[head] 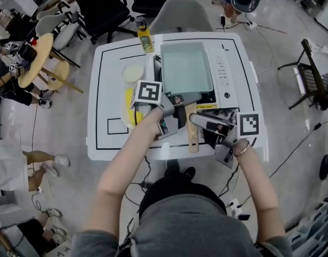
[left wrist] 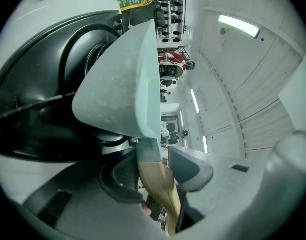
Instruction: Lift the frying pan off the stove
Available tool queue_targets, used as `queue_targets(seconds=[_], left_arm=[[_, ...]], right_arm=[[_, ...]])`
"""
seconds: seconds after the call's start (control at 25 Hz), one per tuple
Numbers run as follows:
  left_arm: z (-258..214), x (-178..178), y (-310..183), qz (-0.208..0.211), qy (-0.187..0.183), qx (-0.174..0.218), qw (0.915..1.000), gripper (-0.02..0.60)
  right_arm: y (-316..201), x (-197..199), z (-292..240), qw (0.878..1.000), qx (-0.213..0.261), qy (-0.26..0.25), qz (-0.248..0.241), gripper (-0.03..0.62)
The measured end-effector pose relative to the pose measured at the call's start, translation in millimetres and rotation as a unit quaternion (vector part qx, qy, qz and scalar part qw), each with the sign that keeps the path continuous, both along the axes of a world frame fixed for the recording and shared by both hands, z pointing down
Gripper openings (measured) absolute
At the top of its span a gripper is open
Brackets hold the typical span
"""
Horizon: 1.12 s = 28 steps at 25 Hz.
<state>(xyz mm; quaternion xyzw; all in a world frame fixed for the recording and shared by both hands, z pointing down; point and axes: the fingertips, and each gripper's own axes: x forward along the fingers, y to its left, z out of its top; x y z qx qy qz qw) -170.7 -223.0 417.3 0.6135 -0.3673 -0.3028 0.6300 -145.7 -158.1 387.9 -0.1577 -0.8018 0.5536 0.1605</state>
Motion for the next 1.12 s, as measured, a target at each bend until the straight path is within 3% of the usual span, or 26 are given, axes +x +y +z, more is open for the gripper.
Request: queue_targets(seconds=[0.64,1.12], left_arm=[[-0.4,1.4,-0.4,0.000,0.000,0.000,1.0000,0.163],[1.0,3.9,0.5,-0.007,-0.011,-0.001,0.9999,0.163]], right_arm=[[6.1,-18.8,9.8,0.998,-0.046,0.006,-0.039,0.187],[9.7,-17.1,10.0,0.999,-0.036,0.006,-0.035,0.187]])
